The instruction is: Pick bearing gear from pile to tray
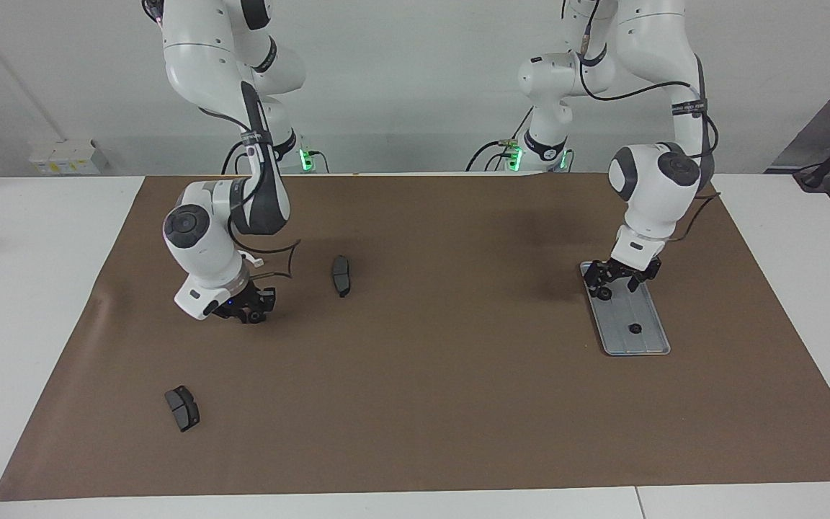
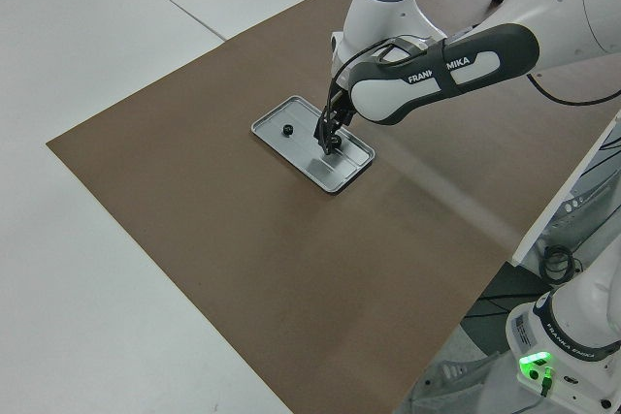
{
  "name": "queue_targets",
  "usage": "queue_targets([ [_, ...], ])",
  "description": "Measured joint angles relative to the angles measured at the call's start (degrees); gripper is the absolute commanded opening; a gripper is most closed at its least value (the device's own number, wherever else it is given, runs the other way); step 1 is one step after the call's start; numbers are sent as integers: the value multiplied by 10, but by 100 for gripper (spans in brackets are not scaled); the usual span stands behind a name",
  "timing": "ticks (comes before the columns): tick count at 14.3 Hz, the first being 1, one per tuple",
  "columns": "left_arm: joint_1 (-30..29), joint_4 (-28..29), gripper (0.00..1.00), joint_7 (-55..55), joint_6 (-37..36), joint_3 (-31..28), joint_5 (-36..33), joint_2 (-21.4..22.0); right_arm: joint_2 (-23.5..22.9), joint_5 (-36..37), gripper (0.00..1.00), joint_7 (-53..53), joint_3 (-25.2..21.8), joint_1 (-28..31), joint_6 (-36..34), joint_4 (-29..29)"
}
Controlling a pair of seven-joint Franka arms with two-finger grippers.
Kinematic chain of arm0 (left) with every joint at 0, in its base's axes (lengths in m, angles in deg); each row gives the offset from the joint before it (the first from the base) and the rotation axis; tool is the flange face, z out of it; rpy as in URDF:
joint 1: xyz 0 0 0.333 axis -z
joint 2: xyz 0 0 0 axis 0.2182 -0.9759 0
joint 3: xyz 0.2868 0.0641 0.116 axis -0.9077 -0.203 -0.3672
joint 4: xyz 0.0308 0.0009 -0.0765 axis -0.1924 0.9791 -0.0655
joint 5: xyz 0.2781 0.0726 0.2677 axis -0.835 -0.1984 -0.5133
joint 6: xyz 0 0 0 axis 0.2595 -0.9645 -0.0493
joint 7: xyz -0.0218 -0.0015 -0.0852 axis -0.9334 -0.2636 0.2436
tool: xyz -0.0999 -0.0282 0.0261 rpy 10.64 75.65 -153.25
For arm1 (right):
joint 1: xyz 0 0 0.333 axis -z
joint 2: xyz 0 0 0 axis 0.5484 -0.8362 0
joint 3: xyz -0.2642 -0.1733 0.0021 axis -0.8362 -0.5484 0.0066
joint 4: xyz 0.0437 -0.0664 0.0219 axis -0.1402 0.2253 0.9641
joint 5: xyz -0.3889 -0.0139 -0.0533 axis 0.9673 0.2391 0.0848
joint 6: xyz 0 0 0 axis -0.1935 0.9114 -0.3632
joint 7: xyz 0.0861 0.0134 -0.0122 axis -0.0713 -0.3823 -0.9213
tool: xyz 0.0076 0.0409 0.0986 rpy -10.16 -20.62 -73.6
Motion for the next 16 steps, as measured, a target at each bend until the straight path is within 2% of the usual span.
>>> queue_targets([
  [3,30,-71,100,-30,-80,1,2,6,0,0,26,-1,0,0,0,2],
  [9,91,-167,100,-116,-187,1,2,8,1,0,11,-2,1,0,2,1],
  [13,140,-183,100,-179,-207,2,2,8,3,0,5,-2,2,0,3,-8],
  [16,165,-185,100,-198,-211,2,2,8,9,0,5,-9,5,-13,3,-27],
])
